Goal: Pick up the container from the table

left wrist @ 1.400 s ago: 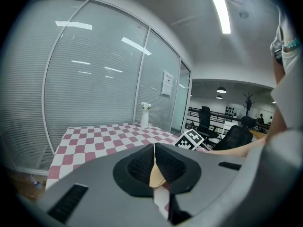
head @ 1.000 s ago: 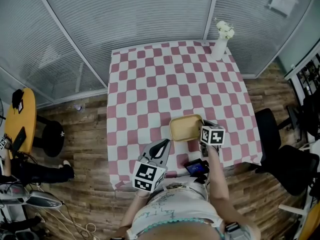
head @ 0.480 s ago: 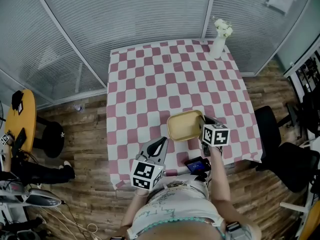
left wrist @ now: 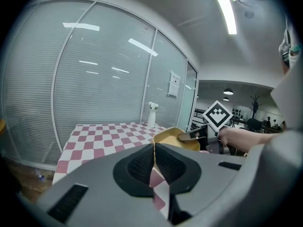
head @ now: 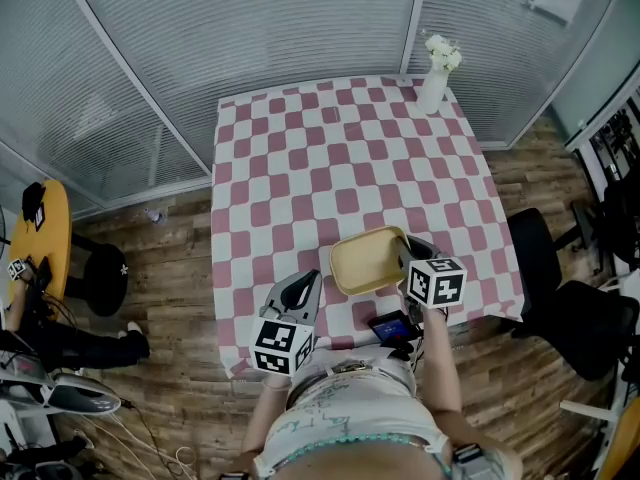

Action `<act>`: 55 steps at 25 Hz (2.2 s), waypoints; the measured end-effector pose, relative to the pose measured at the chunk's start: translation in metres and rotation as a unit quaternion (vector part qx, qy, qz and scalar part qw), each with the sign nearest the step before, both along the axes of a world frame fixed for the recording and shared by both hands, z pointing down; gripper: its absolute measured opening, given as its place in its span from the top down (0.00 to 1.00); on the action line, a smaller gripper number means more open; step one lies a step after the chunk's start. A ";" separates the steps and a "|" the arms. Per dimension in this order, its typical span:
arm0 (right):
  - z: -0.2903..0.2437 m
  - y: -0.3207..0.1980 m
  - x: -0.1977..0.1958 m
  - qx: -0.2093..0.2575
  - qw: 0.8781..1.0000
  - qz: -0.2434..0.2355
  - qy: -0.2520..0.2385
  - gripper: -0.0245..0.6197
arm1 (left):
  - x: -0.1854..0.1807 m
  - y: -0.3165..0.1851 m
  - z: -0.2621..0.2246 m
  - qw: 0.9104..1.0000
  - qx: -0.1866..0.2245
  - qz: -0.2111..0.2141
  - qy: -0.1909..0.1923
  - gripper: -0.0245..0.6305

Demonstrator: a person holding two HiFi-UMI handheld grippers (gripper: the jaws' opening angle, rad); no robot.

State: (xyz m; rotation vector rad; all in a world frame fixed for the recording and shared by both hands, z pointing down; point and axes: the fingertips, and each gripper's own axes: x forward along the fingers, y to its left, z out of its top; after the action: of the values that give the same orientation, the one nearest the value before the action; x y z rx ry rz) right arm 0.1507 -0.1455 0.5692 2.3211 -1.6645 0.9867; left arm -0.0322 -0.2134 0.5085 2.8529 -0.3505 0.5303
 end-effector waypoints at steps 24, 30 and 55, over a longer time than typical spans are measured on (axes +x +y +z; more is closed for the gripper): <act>-0.092 -0.011 -0.031 0.088 0.993 -0.058 0.058 0.94 | -0.004 -0.011 -0.012 1.000 0.014 -0.018 0.009 0.93; -0.113 -0.021 -0.031 0.105 0.988 -0.066 0.090 0.94 | -0.006 -0.016 -0.014 0.999 0.020 -0.025 0.009 0.93; -0.123 -0.021 -0.031 0.120 0.983 -0.063 0.126 0.94 | -0.009 -0.014 -0.013 0.999 0.027 -0.032 0.004 0.93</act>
State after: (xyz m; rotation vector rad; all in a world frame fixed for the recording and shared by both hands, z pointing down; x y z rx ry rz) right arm 0.1199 -0.1669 0.4462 2.3254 -1.8809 0.4663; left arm -0.0415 -0.2275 0.4958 2.8830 -0.4587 0.5053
